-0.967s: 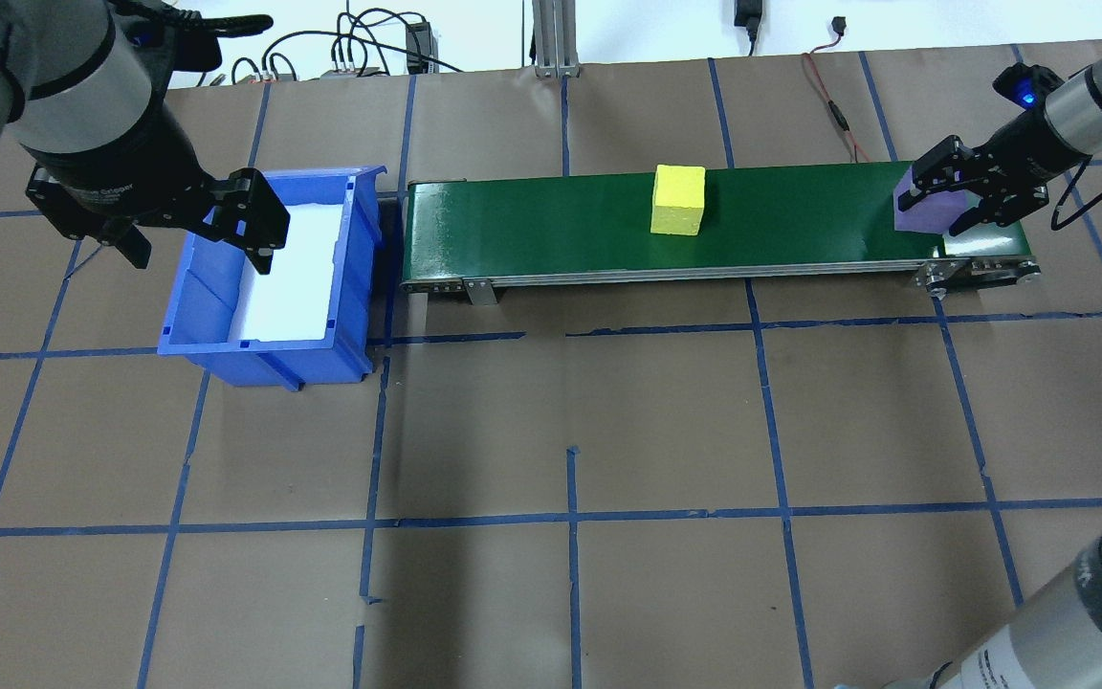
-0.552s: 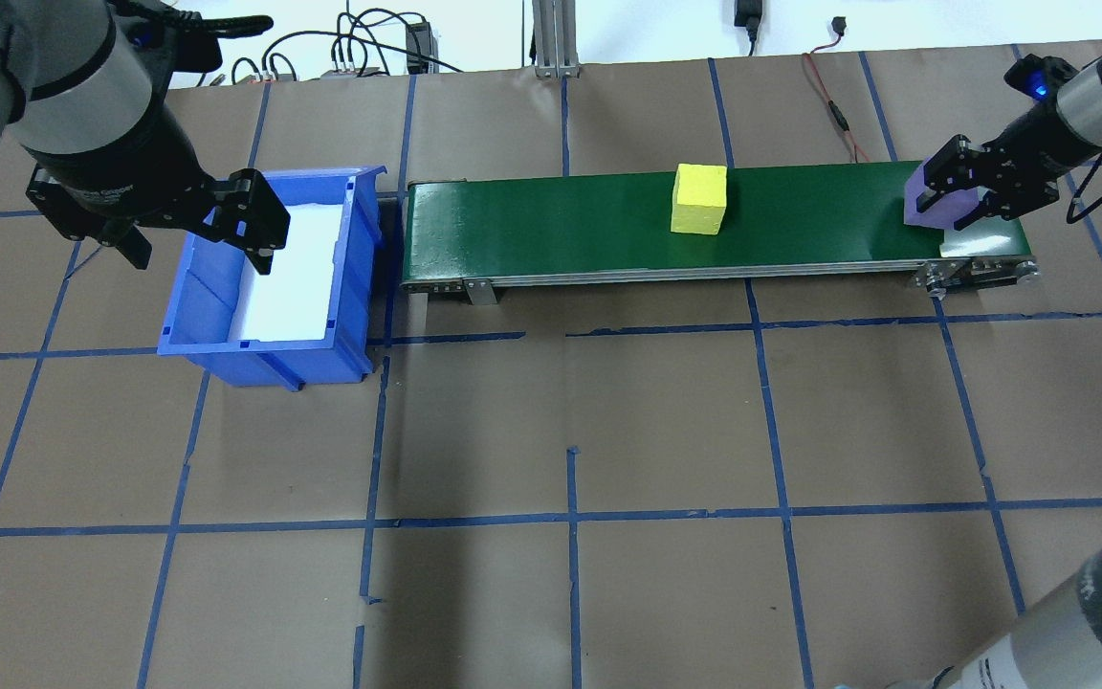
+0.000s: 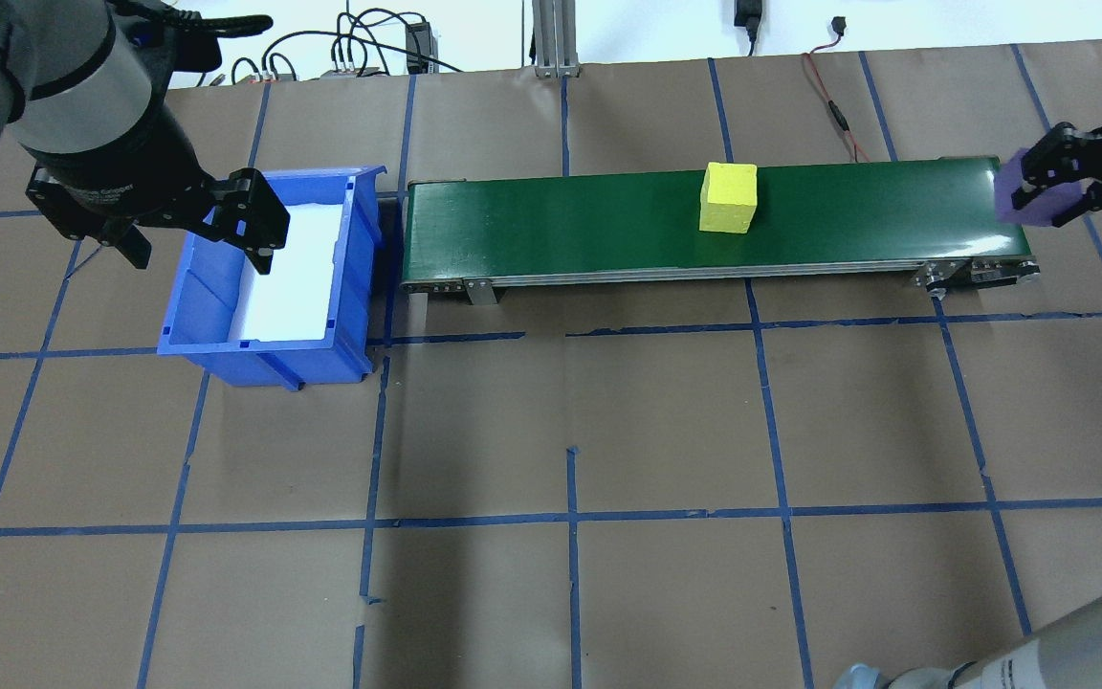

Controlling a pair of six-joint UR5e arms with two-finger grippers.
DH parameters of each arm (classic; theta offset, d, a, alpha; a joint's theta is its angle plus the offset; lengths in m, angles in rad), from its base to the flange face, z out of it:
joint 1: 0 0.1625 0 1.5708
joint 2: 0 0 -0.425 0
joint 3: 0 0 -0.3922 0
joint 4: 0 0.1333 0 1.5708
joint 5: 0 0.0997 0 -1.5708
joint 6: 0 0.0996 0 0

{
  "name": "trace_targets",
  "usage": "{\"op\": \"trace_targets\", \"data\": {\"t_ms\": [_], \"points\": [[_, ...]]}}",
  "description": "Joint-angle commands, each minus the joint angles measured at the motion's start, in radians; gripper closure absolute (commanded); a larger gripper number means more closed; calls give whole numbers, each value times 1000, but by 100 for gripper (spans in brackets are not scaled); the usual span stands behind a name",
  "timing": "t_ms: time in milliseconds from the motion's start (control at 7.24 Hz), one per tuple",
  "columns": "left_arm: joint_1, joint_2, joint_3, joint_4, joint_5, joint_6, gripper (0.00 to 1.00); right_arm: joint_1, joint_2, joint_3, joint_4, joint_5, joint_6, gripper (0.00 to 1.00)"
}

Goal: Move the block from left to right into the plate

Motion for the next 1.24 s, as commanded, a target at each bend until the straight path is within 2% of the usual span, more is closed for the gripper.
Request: {"op": "trace_targets", "data": {"t_ms": [0, 276, 414, 552, 828, 967, 1105], "points": [[-1, 0, -1, 0, 0, 0, 0, -152, 7, 7, 3, -77, -286, 50], [-1, 0, -1, 0, 2, 0, 0, -296, 44, 24, 0, -95, -524, 52], [-1, 0, -1, 0, 2, 0, 0, -354, 66, 24, 0, -151, -606, 55], [-1, 0, -1, -2, 3, 0, 0, -392, 94, 25, -55, -188, -632, 55], [-3, 0, -4, -3, 3, 0, 0, -461, 163, 10, -119, -205, -721, 52], [-3, 0, -12, -5, -8, 15, 0, -462, 176, 10, -146, -204, -727, 42], [2, 0, -15, -5, -21, 32, 0, -462, 176, 7, -158, -193, -726, 0]]}}
